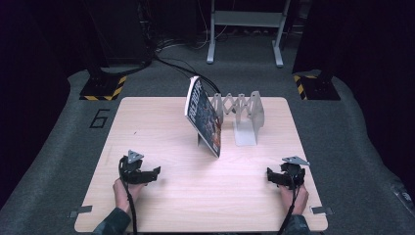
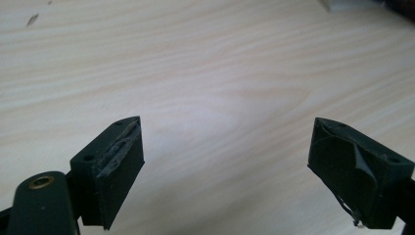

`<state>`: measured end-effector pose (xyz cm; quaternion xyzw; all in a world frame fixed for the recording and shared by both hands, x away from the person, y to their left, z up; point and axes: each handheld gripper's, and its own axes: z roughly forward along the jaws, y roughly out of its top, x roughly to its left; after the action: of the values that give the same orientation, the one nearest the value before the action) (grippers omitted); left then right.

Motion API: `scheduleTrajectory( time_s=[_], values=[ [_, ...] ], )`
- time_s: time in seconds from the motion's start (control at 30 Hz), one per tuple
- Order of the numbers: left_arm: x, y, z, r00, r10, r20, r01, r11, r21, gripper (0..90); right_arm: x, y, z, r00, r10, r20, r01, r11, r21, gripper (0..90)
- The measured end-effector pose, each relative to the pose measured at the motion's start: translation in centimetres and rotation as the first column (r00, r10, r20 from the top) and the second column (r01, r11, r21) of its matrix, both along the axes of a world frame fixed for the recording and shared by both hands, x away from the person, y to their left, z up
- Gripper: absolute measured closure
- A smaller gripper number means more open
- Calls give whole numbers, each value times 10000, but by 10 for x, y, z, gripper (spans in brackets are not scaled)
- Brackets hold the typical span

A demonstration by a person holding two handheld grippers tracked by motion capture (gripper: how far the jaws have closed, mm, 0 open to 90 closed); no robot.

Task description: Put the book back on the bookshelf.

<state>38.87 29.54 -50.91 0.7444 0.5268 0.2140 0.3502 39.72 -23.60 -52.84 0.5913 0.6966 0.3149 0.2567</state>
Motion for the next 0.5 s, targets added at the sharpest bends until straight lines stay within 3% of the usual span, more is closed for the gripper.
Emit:
scheduleTrajectory(
  time_s=[0.1, 0.2, 0.37, 0.43, 0.5],
  values=[
    [-4, 11, -8, 9997, 93, -225, -87, 9996, 259, 110, 0, 0, 0, 10000, 2, 5, -2, 10000, -45, 115],
    [-9, 26, -17, 9986, 384, -356, -377, 9991, 208, 101, 0, 0, 0, 10000, 1, 5, -1, 10000, -52, 115],
    [-14, 35, -20, 9981, 606, -52, -605, 9981, 148, 97, 0, 0, 0, 10000, -16, 9, 16, 10000, 16, 116],
    [-18, 35, -23, 9983, 549, 177, -556, 9976, 413, 106, 0, 0, 0, 10000, 2, 11, -2, 10000, -41, 116],
    [-18, 36, -23, 9985, 522, 182, -529, 9977, 420, 106, 0, 0, 0, 10000, -29, -8, 29, 10000, -5, 116]
  ],
)
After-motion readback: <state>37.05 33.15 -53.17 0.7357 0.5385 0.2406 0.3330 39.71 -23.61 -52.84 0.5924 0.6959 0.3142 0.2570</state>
